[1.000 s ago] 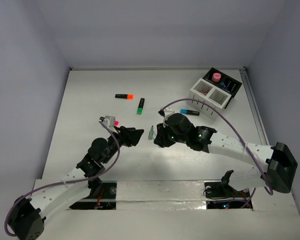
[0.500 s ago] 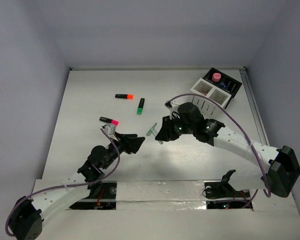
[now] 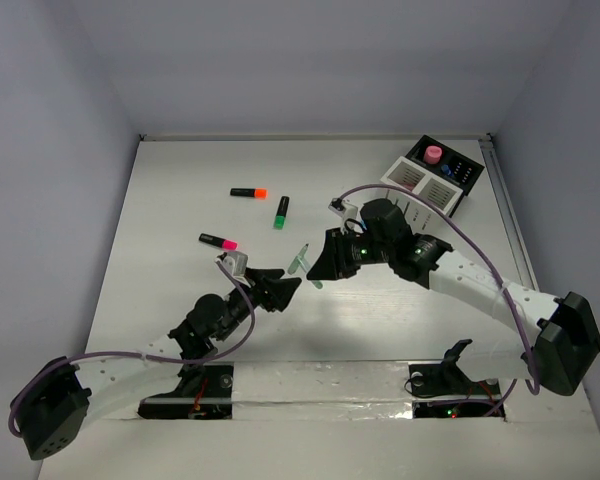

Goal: Sort the stationery into containers
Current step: Close the pen cap on the pen.

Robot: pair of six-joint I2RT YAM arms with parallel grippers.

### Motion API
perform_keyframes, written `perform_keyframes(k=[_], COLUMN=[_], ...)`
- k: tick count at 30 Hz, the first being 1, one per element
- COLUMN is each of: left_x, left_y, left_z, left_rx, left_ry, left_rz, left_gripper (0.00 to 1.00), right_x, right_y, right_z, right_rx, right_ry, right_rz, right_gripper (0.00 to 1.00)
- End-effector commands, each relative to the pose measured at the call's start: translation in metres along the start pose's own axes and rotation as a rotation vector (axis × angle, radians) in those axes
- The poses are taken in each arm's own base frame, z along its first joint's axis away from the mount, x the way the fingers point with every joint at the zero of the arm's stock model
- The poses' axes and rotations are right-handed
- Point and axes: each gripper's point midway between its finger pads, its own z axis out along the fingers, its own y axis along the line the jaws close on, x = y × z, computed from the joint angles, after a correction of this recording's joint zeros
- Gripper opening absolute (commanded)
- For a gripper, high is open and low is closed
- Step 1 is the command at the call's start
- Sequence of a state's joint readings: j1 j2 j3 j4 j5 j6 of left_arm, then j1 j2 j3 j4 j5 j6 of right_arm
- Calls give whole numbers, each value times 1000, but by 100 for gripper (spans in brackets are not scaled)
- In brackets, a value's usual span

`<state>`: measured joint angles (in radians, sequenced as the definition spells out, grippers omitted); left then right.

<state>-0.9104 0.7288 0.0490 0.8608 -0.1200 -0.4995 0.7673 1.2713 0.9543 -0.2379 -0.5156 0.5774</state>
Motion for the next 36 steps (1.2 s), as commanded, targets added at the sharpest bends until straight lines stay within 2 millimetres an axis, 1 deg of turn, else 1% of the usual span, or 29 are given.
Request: perform_keyframes(k=[1,5,9,14,18,20,25,29,31,32,34,35,36], left_x=[-40,-39,-37,-43,-43,-46,-46,-44,-45,-45,-44,-45,-43], left_y=[-18,-21,-23,-21,-27,-26,-33,-34,-35,-35,-37,-38,-37], left_z=[6,7,8,9,7,7,7,9,9,10,10,10,11], left_rx=[42,53,50,29,39,33,45,44,44,44,51,51,46], left_ry=[-140,-140,-137,-158,-166,-175,-175,-168,-169,-168,-165,-165,-158], left_rz=[19,43,52,61,64,68,76,82,84,86,86,88,90], left_gripper=[58,56,52,49,47,46,45,44,40,35,29,20,16], right_x=[-22,-18,-17,-12,-7,-4,2,3,4,5,5,5,5], right_y=[32,34,36,34,29,28,24,24,23,22,22,22,22], right_z=[-9,-7,-7,-4,-2,-2,0,0,0,1,1,1,1], right_rx=[-105,-134,-149,-152,-139,-137,-133,-135,-135,-133,-134,-132,-133], right_ry=[-47,-34,-27,0,15,21,42,45,50,53,57,56,55], right_rz=[-40,-23,-22,-10,3,10,22,23,25,28,31,33,32], right_gripper=[0,0,0,0,0,0,0,0,0,0,0,0,0])
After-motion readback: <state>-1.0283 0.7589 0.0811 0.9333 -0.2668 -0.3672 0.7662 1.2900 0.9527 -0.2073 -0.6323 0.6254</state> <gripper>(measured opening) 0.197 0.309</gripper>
